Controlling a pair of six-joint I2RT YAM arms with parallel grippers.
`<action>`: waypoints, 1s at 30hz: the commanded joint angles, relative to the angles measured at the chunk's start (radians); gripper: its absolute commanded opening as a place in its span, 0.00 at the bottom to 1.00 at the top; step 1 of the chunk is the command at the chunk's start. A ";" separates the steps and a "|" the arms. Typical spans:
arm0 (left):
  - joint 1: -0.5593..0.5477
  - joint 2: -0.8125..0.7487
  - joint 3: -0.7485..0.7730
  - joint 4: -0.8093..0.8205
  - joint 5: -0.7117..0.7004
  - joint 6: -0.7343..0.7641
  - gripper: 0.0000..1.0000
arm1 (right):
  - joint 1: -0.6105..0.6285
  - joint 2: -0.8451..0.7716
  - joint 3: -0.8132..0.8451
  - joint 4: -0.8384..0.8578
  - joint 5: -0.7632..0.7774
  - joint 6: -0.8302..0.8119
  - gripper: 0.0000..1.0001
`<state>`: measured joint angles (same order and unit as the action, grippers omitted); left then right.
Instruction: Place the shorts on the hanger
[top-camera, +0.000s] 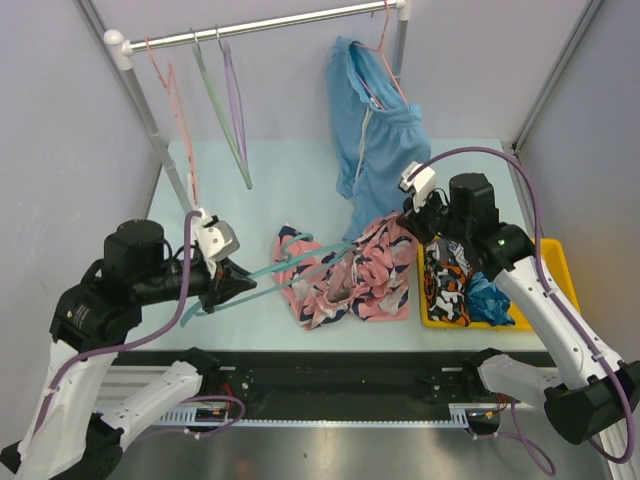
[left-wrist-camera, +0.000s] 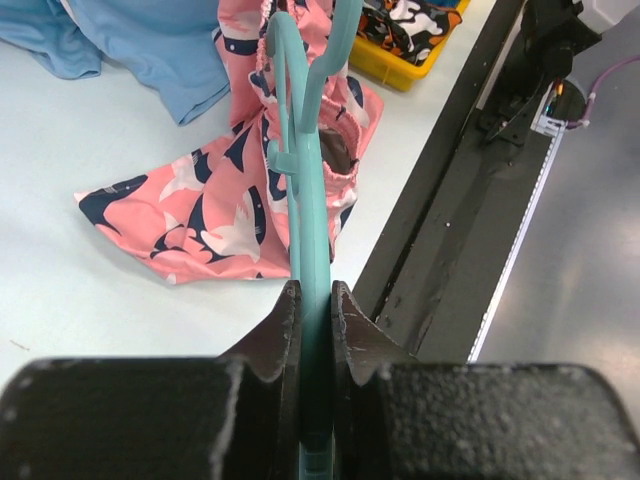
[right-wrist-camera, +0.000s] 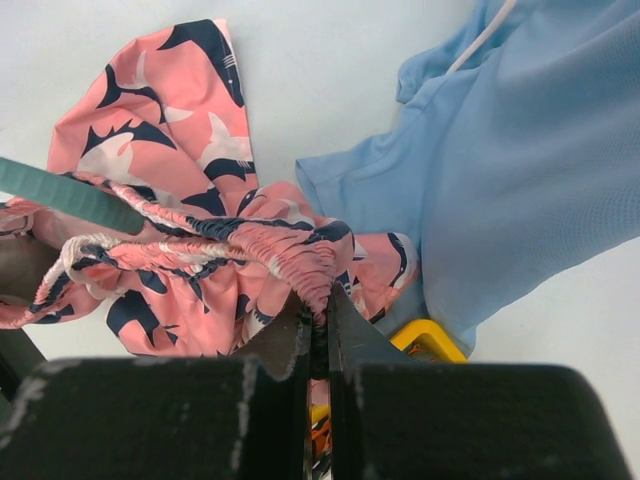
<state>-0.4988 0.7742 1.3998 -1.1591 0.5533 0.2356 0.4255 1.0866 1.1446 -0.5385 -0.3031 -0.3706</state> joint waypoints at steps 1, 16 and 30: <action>0.005 0.014 -0.022 0.113 0.026 -0.056 0.00 | 0.016 -0.011 0.052 0.020 -0.005 0.006 0.00; -0.007 -0.015 -0.281 0.527 0.102 -0.156 0.00 | 0.065 -0.004 0.099 -0.101 -0.117 -0.051 0.00; -0.009 -0.122 -0.533 0.858 0.290 -0.156 0.00 | 0.079 0.025 0.142 -0.245 -0.298 -0.163 0.08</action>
<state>-0.5018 0.6270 0.8860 -0.5076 0.7246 0.0959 0.4934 1.1042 1.2327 -0.7364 -0.5114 -0.4801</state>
